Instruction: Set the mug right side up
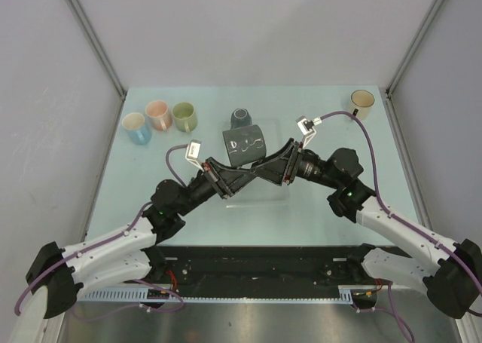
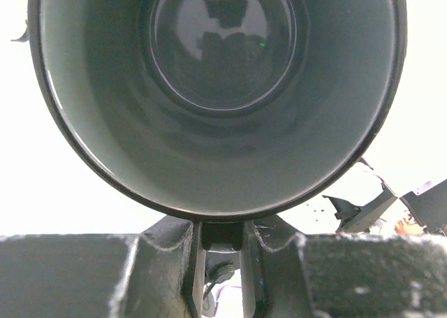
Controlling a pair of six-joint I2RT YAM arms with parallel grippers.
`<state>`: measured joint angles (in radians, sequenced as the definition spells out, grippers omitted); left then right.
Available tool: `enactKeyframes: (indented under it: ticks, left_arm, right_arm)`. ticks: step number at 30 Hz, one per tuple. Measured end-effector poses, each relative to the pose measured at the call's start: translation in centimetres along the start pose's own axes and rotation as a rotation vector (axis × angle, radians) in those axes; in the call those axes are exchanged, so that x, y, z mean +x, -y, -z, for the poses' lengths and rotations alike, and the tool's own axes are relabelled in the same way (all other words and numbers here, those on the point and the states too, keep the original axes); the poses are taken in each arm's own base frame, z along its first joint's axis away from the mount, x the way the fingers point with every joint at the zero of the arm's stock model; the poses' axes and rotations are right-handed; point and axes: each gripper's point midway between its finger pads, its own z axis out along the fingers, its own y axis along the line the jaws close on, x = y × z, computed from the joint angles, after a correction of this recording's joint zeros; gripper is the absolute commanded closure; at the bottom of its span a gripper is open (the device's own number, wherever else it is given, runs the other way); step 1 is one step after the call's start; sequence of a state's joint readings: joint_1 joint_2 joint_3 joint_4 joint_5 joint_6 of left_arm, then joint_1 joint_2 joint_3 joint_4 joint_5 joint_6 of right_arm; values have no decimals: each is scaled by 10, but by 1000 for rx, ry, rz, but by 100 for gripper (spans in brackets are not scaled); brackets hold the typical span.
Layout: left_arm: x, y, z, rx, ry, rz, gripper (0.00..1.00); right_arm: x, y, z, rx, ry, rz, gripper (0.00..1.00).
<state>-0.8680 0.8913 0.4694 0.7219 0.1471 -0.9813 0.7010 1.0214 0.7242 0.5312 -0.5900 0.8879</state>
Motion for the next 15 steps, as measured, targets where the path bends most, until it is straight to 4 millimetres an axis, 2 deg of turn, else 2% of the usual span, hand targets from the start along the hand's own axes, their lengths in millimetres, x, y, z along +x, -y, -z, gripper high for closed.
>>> enactKeyframes:
  ticks: [8,15]
  left_arm:
    - [-6,-2,3,-23,25,-49,100]
    - [-2,-6,5,-38,14,-77,100]
  right_arm:
    - [0,1,0,3,0,4,41]
    - [3,7,0,32,-13,5,40]
